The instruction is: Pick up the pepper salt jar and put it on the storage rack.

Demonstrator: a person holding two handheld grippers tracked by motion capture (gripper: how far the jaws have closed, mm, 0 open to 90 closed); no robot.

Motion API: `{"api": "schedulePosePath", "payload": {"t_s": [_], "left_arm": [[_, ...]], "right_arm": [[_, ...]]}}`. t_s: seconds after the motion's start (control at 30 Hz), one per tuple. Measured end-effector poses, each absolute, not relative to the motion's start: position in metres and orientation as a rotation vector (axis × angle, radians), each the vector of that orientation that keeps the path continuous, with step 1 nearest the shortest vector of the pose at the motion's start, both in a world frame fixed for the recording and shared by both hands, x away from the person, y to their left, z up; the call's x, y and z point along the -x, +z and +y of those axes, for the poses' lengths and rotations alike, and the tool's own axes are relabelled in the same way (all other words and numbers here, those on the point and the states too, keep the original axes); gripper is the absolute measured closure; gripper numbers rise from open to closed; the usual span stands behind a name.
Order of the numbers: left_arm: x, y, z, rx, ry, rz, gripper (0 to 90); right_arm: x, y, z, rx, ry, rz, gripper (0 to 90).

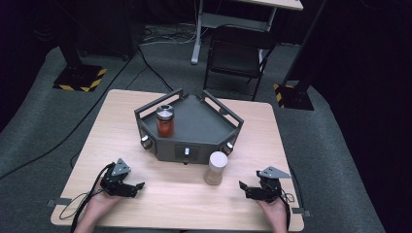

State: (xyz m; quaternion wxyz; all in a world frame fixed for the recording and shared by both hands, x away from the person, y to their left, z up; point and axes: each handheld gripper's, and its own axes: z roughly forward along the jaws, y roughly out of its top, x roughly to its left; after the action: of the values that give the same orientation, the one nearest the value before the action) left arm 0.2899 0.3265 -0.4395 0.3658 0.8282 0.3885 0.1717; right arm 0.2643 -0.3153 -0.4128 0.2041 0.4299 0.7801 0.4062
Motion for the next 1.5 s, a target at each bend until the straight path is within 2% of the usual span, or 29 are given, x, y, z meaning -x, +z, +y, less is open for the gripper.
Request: {"api": "schedulePosePath", "payload": {"t_s": [1.5], "left_arm": [[-0.290,-0.439,0.327,-2.129,0.440,0.998,10.6]], "right_arm": [[-0.275,-0.386,-0.285,-1.019,1.235,2.248,14.9]]}}
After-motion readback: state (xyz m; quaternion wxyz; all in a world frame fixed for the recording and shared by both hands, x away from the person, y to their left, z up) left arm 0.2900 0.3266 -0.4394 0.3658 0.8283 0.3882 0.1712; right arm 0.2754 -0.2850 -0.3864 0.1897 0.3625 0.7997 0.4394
